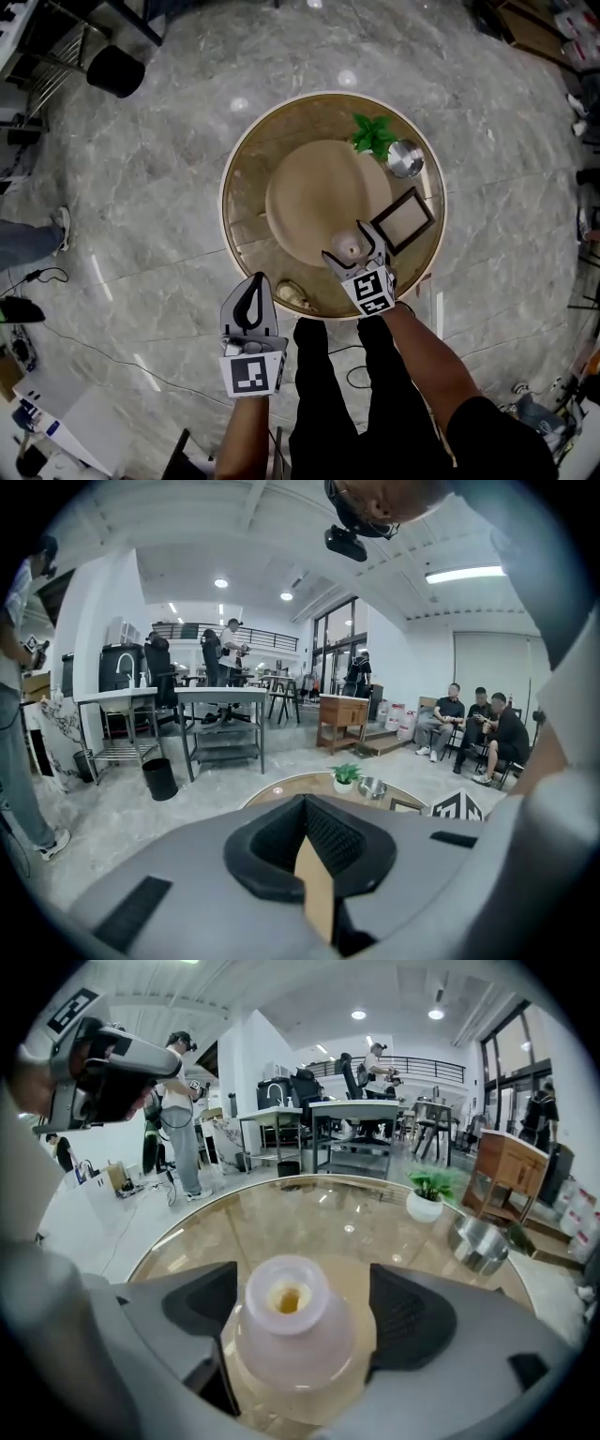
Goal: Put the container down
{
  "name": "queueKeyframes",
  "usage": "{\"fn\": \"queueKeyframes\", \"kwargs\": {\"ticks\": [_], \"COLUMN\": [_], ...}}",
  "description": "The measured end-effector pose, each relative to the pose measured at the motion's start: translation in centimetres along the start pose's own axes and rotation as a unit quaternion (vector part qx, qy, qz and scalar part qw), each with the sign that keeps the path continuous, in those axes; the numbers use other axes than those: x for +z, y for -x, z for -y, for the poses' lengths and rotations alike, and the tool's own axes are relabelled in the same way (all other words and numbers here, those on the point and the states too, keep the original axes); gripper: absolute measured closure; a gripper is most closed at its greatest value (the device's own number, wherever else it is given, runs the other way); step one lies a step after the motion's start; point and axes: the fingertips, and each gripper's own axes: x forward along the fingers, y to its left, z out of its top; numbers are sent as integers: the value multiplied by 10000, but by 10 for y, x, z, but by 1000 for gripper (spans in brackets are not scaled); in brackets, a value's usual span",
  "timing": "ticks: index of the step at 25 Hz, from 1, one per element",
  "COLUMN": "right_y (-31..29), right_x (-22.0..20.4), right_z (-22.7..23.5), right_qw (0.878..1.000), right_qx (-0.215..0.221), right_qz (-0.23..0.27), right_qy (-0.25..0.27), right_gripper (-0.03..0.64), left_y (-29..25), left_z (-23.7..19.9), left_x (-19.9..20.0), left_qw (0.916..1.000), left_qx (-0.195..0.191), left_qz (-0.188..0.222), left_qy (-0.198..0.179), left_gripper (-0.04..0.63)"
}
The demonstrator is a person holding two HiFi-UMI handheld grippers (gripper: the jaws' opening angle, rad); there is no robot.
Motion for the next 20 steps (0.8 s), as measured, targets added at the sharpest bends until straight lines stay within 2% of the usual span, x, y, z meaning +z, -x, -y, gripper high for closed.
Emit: {"fn": "queueKeyframes", "kwargs": {"ticks": [4,7,12,16,20], "right_y": [44,85,162,240,307], "right_x": [45,96,183,244,298], "right_z": [-2,1,0,-9,-8], "right_qw": [9992,9957,9861,9777,9632], "right_qx": [34,96,158,135,13], "right_qz": [375,874,1567,1984,2574], "right_qy": [137,296,527,673,781], "right_gripper": [198,199,212,304,388], "left_y": [14,23,51,86,107], "left_z": [8,15,20,37,58], "left_x": [29,58,101,130,165], "left_qw": [9998,9992,9975,9974,9964], "left_qx": [16,83,295,326,229], "left_qz": [169,381,617,619,814], "left_qy": [-60,-53,156,168,37], "left_gripper": [601,601,601,601,601]}}
